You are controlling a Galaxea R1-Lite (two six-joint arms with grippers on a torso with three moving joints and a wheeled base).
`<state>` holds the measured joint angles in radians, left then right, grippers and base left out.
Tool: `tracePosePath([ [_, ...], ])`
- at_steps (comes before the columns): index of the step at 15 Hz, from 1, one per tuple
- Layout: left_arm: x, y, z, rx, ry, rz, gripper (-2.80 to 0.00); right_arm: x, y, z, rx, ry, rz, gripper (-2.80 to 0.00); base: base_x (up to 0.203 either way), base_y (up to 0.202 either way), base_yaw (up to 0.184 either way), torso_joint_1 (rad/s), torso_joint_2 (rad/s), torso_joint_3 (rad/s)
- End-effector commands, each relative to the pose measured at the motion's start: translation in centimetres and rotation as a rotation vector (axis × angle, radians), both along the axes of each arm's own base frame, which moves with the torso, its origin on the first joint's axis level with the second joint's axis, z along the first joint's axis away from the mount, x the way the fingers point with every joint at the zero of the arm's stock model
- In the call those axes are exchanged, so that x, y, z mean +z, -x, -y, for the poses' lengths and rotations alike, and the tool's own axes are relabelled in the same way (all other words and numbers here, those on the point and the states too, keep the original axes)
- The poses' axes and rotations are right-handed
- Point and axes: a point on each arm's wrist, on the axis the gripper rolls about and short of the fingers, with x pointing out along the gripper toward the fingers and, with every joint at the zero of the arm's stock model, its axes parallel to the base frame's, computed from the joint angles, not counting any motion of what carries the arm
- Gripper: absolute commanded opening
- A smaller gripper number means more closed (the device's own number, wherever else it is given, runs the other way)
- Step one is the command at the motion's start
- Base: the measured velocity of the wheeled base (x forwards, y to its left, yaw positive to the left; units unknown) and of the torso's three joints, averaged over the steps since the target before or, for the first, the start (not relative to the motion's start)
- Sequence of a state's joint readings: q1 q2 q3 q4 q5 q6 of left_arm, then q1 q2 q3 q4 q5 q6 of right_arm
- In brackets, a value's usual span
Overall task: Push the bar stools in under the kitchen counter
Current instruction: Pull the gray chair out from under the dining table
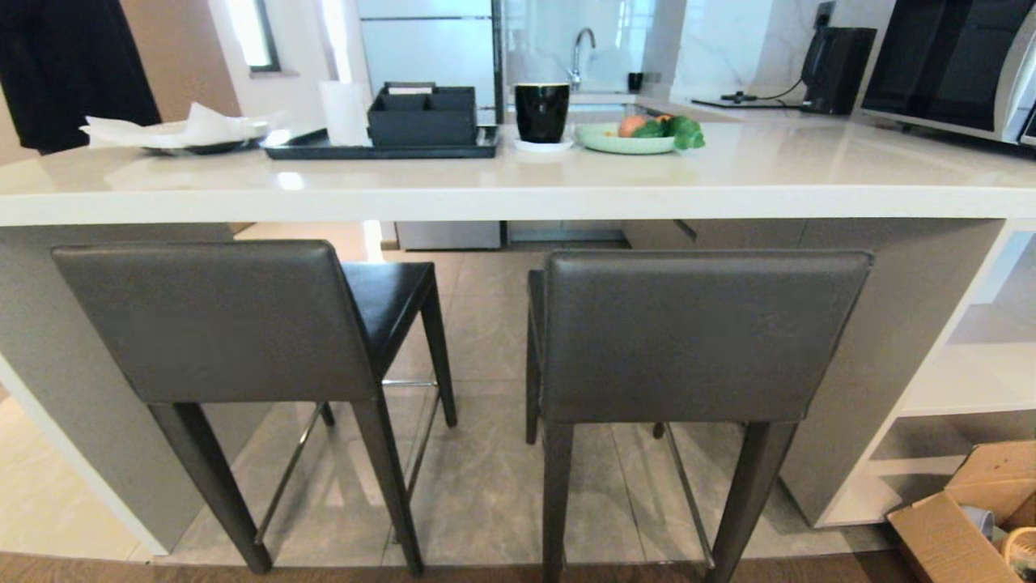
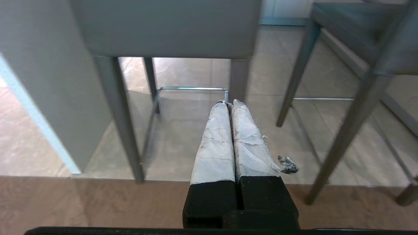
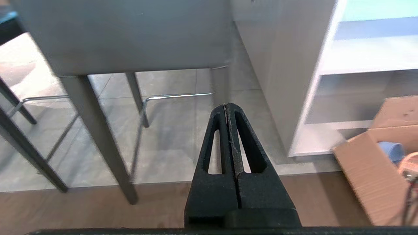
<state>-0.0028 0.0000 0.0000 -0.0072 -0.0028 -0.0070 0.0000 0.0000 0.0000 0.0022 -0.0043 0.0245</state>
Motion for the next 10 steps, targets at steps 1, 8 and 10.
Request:
tracePosePath([
  [1,0.01,-0.01,0.00,-0.001,0.001,-0.001,-2.80,-0.03,-0.02,0.00,0.000,0.000,-0.002,-2.80,0.000,-0.194,0.003,0.002,0.00,0.007],
  [8,0.01,-0.01,0.00,0.000,0.001,-0.001,-2.80,-0.03,-0.02,0.00,0.000,0.000,-0.002,-2.80,0.000,-0.194,0.003,0.003,0.00,0.002],
  [10,0.01,-0.01,0.00,0.000,0.001,-0.001,-2.80,0.01,-0.01,0.00,0.000,0.000,-0.001,-2.80,0.000,-0.195,0.003,0.005,0.00,0.006],
])
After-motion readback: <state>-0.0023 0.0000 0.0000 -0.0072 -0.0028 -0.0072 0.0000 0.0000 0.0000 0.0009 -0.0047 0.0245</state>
